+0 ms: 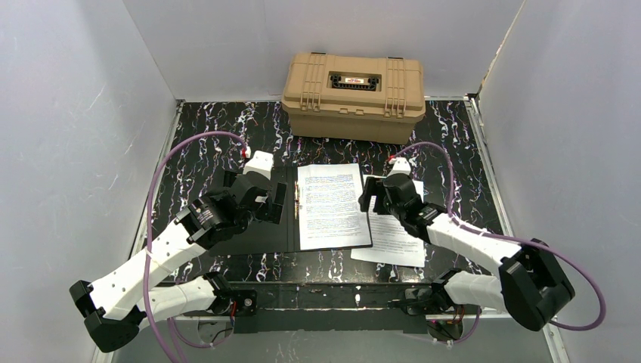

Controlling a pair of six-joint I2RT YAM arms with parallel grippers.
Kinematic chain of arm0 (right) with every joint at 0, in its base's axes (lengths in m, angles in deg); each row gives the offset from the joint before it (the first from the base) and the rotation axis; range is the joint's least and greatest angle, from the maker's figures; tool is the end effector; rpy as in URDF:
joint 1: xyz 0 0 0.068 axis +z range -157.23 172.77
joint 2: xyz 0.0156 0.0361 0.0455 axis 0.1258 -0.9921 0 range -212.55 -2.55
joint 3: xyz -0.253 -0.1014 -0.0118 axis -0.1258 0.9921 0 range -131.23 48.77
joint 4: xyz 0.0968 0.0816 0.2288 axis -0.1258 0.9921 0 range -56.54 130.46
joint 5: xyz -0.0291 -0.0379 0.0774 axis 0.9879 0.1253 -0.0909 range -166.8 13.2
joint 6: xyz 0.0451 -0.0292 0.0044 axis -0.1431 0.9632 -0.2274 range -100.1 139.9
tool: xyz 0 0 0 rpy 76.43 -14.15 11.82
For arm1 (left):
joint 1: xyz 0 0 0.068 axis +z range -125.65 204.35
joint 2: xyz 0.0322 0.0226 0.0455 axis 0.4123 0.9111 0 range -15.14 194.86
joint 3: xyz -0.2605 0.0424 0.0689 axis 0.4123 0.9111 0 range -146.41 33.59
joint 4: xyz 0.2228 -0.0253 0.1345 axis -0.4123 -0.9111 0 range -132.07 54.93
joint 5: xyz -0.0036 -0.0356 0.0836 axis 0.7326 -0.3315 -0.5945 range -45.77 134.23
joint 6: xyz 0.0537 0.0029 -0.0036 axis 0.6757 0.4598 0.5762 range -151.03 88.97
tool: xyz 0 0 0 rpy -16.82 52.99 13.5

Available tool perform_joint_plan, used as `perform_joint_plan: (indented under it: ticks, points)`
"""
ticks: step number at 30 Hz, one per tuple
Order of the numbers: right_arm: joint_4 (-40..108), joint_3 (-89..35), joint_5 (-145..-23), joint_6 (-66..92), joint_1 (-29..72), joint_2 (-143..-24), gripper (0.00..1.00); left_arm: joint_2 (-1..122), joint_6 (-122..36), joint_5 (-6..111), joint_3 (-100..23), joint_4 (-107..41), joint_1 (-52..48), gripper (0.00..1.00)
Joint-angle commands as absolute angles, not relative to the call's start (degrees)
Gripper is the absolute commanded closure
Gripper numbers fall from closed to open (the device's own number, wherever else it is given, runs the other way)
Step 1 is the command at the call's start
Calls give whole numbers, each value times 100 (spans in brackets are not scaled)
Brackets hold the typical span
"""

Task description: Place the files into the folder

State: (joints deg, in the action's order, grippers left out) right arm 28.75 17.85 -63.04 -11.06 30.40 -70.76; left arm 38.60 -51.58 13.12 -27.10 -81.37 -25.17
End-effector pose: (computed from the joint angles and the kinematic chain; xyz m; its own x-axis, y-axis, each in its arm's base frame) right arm 0.1991 0.1427 0.1995 -0.5890 0.1768 -0.7886 -0.1532 0.9337 0.3237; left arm 0.1312 -0.1255 0.3494 -0.5230 0.1497 -0.8391 0.2224 0.9743 0.0352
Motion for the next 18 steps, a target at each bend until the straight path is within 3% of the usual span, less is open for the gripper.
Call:
perform_joint_plan:
  ticks: [1, 10, 18]
  points:
    - [4284, 1261, -5240, -924, 2967, -6746, 11, 3791, -5159, 1319, -2724, -8153, -2537, 2]
    - [5889, 1101, -4955, -1246, 2032, -6384, 4, 4204, -5450, 2346, -2969, -7748, -2536, 2]
    - [5888, 1492, -6186, -1264, 590, -6488, 1, 4417, -5651, 2687, -2902, -7510, -2549, 2]
